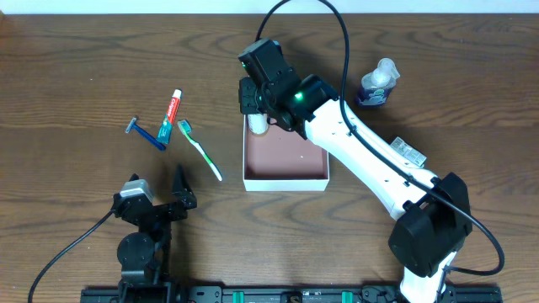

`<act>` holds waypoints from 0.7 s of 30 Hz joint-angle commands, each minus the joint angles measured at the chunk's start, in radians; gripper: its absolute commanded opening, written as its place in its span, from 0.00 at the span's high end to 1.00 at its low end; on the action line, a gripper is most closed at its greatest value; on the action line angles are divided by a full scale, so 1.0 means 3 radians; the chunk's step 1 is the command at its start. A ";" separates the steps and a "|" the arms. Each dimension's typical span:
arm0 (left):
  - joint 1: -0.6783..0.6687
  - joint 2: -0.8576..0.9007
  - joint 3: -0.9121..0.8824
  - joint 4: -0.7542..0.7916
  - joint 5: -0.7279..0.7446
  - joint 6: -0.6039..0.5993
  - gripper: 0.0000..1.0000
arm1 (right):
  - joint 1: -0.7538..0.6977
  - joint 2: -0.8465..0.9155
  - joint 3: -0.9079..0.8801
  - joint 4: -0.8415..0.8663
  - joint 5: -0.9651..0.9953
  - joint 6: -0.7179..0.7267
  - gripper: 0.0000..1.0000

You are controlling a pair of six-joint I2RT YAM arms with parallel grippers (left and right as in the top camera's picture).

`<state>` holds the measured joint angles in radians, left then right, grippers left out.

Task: Pack container
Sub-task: 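Carry the tube over the box and stand it in the back-left corner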

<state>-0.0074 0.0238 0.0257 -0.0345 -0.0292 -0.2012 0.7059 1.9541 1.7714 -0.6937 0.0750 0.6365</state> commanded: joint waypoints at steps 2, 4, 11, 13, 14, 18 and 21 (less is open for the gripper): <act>-0.0001 -0.0001 -0.0072 -0.0121 -0.0028 0.0070 0.02 | 0.0033 0.0038 0.0048 -0.0018 0.0164 0.0462 0.58; -0.0001 -0.0001 -0.0072 -0.0121 -0.0028 0.0070 0.02 | 0.0036 0.0038 0.0048 -0.0009 0.0164 0.0589 0.56; -0.0001 -0.0001 -0.0072 -0.0121 -0.0028 0.0070 0.02 | 0.0102 0.0038 0.0048 0.0027 0.0160 0.0870 0.54; -0.0001 -0.0001 -0.0072 -0.0121 -0.0028 0.0070 0.02 | 0.0136 0.0038 0.0048 0.0046 0.0193 0.0861 0.54; -0.0001 -0.0001 -0.0072 -0.0121 -0.0028 0.0070 0.02 | 0.0139 0.0038 0.0048 0.0060 0.0225 0.0819 0.54; -0.0001 -0.0001 -0.0072 -0.0121 -0.0028 0.0070 0.02 | 0.0106 0.0011 0.0050 0.0159 0.0275 0.0526 0.56; -0.0001 -0.0001 -0.0072 -0.0121 -0.0028 0.0070 0.02 | 0.0065 -0.0084 0.0053 0.0245 0.0278 0.0286 0.57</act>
<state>-0.0074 0.0238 0.0257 -0.0345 -0.0292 -0.2012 0.7368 1.9541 1.7714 -0.6319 0.1322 0.8051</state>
